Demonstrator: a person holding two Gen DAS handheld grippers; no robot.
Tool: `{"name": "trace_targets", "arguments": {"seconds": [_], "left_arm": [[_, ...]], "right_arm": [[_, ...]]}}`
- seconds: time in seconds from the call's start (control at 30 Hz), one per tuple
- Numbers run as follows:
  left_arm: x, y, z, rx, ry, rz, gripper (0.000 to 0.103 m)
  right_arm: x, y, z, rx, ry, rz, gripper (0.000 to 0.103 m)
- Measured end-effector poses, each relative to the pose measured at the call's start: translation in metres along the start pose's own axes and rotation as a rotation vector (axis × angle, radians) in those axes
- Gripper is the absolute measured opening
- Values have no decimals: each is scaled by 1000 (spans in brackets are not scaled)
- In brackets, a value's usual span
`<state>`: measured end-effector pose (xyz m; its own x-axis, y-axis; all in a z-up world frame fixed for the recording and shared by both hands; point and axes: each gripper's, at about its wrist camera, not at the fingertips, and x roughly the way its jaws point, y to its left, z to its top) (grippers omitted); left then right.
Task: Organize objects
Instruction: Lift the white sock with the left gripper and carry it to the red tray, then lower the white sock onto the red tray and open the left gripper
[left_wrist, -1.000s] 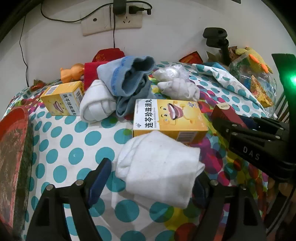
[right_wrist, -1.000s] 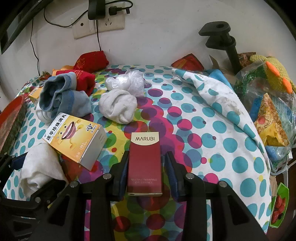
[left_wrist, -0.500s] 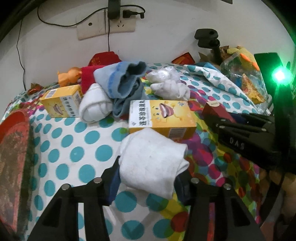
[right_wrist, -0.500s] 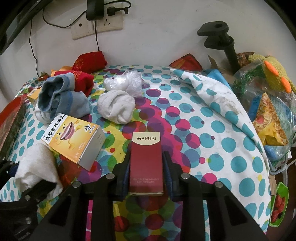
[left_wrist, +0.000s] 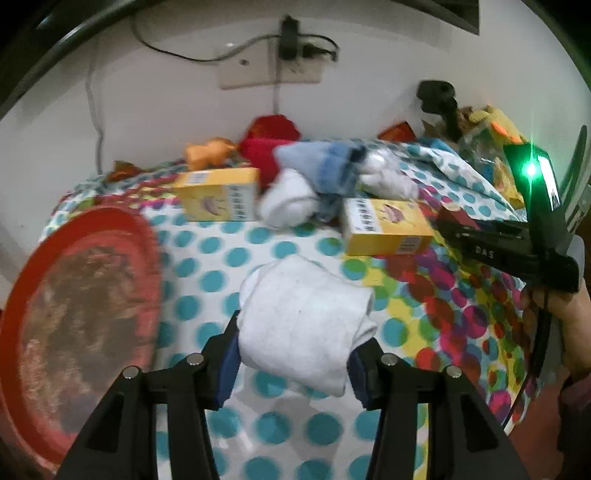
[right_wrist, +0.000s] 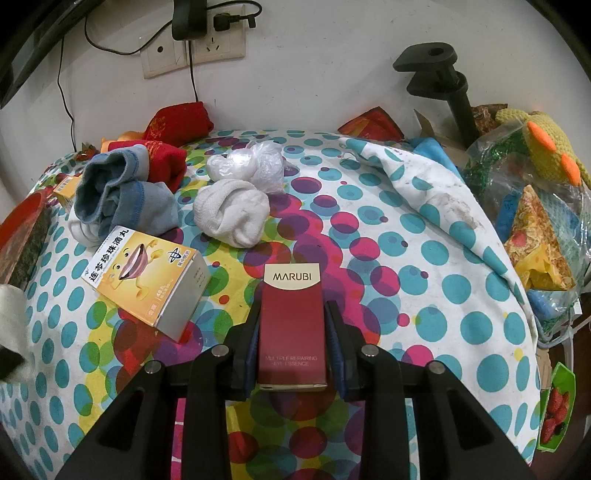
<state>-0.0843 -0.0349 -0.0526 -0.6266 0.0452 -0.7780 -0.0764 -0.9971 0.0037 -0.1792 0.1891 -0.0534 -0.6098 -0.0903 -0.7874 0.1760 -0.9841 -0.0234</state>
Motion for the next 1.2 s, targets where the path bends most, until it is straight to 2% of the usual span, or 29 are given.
{"name": "trace_targets", "arguments": {"seconds": [0.17, 0.27, 0.37, 0.53, 0.63, 0.83, 0.97, 1.13, 1.2], "left_arm": [[-24, 42, -1, -55, -24, 37, 50], [-28, 74, -1, -83, -16, 116, 50], [-27, 107, -4, -134, 4, 137, 50], [-24, 158, -13, -174, 29, 257, 50], [-24, 186, -17, -204, 36, 292, 50], [-20, 232, -24, -269, 72, 332, 50], [-15, 250, -31, -272, 93, 365, 50], [-15, 271, -38, -315, 97, 358, 50], [-14, 276, -39, -314, 102, 379, 50]], "right_arm": [[0, 0, 0, 1, 0, 0, 29], [0, 0, 0, 1, 0, 1, 29], [0, 0, 0, 1, 0, 0, 29], [0, 0, 0, 1, 0, 0, 29], [0, 0, 0, 1, 0, 0, 29], [0, 0, 0, -1, 0, -2, 29], [1, 1, 1, 0, 1, -1, 29], [2, 0, 1, -2, 0, -3, 29], [2, 1, 1, -2, 0, -4, 29]]}}
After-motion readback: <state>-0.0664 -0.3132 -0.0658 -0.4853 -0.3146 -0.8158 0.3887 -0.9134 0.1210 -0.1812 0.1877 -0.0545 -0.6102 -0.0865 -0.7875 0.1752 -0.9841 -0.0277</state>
